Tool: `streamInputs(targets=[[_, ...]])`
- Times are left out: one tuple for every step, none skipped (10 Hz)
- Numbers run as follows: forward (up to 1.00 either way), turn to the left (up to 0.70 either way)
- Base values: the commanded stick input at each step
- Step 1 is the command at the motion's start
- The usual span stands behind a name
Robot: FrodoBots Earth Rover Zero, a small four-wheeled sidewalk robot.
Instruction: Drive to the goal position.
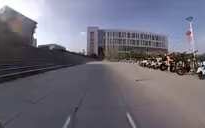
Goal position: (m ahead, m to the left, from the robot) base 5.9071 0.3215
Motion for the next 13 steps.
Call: streamInputs(targets=[[0.70, 0.00], [0.70, 0.02], [0.70, 0.31], [0.70, 0.35], [0.70, 0.35], [0.70, 0.26], [0.70, 0.00], [0.70, 0.00], [0.70, 0.00], [0.70, 0.00], [0.70, 0.00], [0.70, 0.00], [0.70, 0.00]])
